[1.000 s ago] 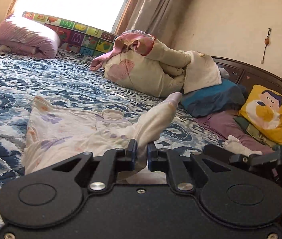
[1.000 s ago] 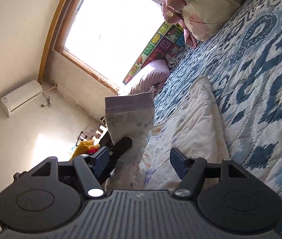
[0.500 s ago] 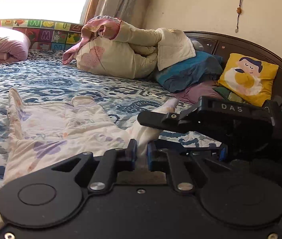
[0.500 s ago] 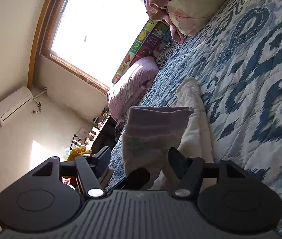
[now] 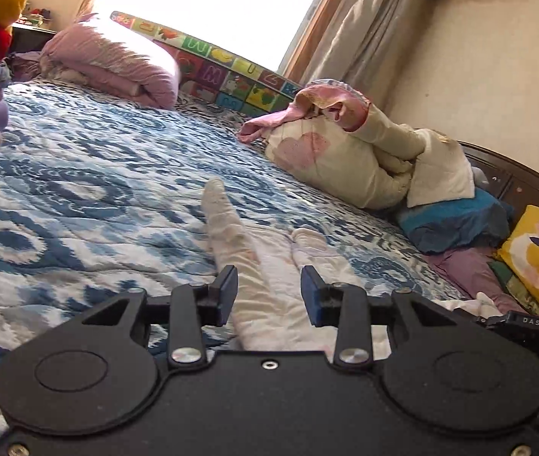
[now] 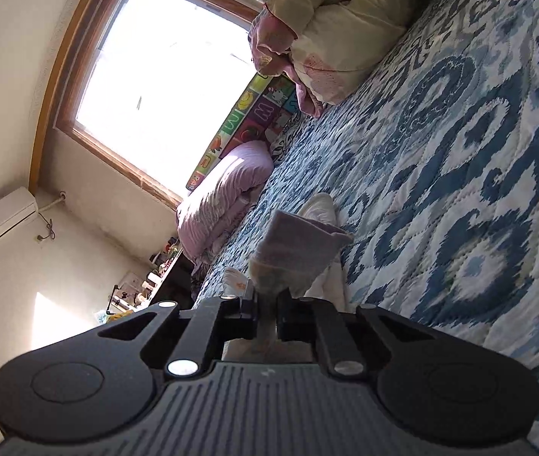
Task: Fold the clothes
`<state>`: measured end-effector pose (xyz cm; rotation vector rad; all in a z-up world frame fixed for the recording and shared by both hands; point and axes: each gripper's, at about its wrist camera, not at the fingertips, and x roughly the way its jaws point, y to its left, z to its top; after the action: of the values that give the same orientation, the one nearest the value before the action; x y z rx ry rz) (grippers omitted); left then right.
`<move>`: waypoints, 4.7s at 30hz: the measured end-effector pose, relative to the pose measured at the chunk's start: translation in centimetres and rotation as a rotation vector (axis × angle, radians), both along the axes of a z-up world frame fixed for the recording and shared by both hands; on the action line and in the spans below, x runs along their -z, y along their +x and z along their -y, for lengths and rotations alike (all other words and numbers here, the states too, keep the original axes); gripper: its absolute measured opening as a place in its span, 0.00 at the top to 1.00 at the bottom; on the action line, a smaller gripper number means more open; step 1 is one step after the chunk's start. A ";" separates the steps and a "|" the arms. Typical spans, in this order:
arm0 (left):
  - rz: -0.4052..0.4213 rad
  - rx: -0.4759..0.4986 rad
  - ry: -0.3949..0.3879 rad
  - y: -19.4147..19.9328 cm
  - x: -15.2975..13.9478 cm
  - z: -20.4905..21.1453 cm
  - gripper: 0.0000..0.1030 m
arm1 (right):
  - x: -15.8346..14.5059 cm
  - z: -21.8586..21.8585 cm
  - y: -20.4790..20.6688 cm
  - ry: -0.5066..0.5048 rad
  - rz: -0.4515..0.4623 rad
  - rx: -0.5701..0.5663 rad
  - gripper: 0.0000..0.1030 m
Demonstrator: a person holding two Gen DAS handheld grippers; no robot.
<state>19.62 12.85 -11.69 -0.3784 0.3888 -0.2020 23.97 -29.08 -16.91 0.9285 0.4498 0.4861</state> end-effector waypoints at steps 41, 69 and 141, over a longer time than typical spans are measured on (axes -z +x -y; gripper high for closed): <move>-0.154 0.000 0.104 8.2 1.7 0.9 0.73 | 0.2 0.4 6.4 -0.071 0.017 -0.083 0.89; -0.148 0.257 0.417 22.9 2.4 5.3 0.73 | 2.6 1.9 6.9 -0.065 -0.053 -0.139 0.89; -0.131 0.132 0.420 12.5 0.2 8.6 0.81 | 2.0 0.8 6.9 -0.125 -0.035 -0.104 0.86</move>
<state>32.12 4.22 -11.93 0.0489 0.5729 -0.2190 30.88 -29.91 -18.93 0.7967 0.5567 0.5309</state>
